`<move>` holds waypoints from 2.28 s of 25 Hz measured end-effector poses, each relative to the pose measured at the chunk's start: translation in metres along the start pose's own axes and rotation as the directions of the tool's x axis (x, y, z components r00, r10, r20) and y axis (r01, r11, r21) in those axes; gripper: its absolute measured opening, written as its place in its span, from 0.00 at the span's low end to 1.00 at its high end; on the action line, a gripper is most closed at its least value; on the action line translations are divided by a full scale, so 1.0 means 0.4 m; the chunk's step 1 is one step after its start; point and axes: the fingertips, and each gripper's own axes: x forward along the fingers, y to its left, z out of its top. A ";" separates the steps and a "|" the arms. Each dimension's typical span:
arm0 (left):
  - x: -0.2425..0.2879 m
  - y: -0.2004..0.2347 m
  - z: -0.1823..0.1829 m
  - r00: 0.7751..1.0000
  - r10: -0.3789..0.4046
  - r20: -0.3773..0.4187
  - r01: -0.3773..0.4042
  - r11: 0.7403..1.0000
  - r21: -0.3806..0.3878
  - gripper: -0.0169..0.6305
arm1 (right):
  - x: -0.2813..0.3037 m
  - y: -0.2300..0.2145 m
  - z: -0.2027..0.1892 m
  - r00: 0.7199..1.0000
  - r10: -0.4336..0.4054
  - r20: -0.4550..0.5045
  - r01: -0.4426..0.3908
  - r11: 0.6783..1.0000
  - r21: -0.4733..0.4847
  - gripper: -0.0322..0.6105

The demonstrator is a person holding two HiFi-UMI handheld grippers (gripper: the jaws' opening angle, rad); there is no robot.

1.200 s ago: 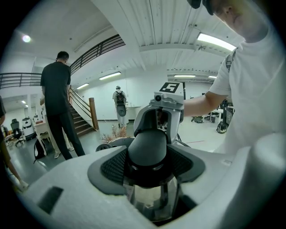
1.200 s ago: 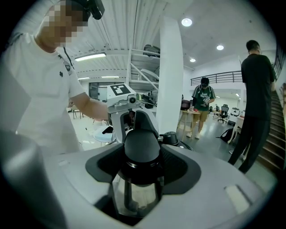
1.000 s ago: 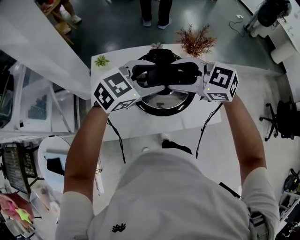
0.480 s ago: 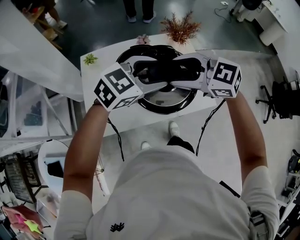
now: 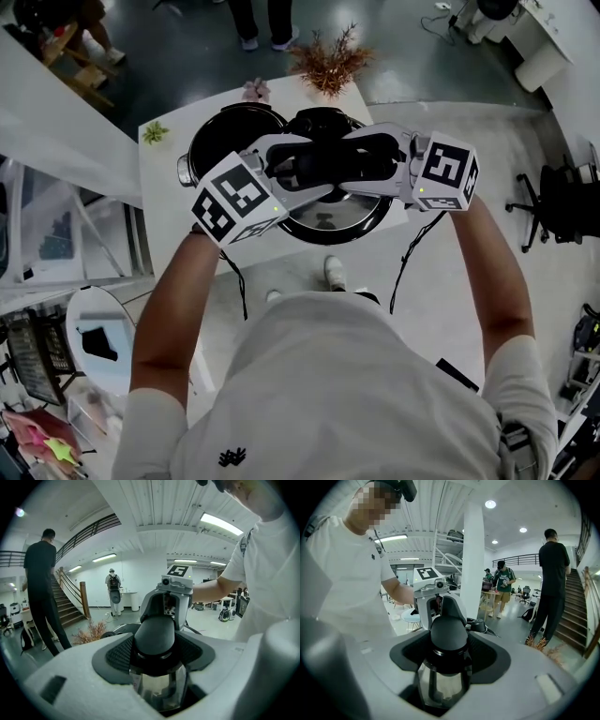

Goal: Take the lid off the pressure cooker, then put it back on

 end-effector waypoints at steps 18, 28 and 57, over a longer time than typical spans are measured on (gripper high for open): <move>0.275 0.028 -0.011 0.998 0.052 -0.034 -0.053 0.997 -0.048 0.46 | -0.142 -0.111 -0.209 0.998 0.055 -0.021 -0.055 0.998 -0.011 0.48; 0.362 0.026 -0.066 0.995 0.072 -0.063 -0.076 0.995 -0.069 0.46 | -0.145 -0.128 -0.315 0.996 0.082 -0.033 -0.083 0.996 -0.016 0.47; 0.555 0.069 -0.375 0.971 0.066 -0.230 -0.097 0.987 -0.127 0.46 | -0.012 -0.184 -0.642 0.993 0.095 -0.067 -0.094 0.995 0.025 0.47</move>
